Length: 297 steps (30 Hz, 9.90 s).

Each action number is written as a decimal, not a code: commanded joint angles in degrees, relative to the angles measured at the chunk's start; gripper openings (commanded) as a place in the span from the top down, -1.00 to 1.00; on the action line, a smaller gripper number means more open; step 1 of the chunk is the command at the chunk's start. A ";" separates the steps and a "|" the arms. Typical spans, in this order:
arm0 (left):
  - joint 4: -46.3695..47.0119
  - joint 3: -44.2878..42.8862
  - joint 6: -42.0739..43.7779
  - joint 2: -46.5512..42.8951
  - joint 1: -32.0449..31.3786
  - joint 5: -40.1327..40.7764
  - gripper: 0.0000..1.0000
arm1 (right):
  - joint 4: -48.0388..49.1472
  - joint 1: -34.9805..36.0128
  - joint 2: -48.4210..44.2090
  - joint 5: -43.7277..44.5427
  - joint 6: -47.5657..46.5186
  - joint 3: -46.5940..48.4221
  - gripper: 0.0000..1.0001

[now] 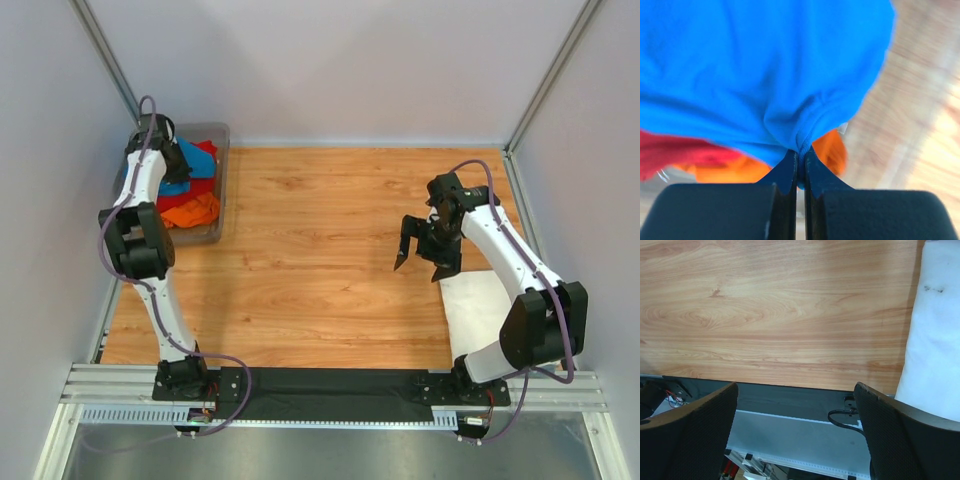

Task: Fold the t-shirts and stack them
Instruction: Grab the tshirt from the pile, then move the tshirt to the center of the board, then flatten the tshirt out

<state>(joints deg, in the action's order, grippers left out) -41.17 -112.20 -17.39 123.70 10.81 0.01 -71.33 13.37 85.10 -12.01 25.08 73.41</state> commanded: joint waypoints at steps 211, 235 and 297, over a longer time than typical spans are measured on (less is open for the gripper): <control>6.90 48.49 -13.72 -18.86 -34.81 -2.20 -0.12 | 20.53 2.37 15.17 5.68 -3.11 -2.40 -0.04; -4.18 54.80 -13.72 -46.25 -32.87 -5.19 -0.19 | 11.82 2.37 -5.54 16.85 -2.58 -13.45 -0.01; 1.79 72.91 -23.92 -51.19 -9.75 -6.96 -0.06 | 16.40 4.30 -9.24 12.89 -0.30 -13.47 1.00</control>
<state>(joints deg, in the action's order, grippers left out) -40.93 -40.62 -39.29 71.66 0.69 -8.47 -53.98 18.02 79.09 3.03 24.86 57.01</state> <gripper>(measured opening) 0.517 0.005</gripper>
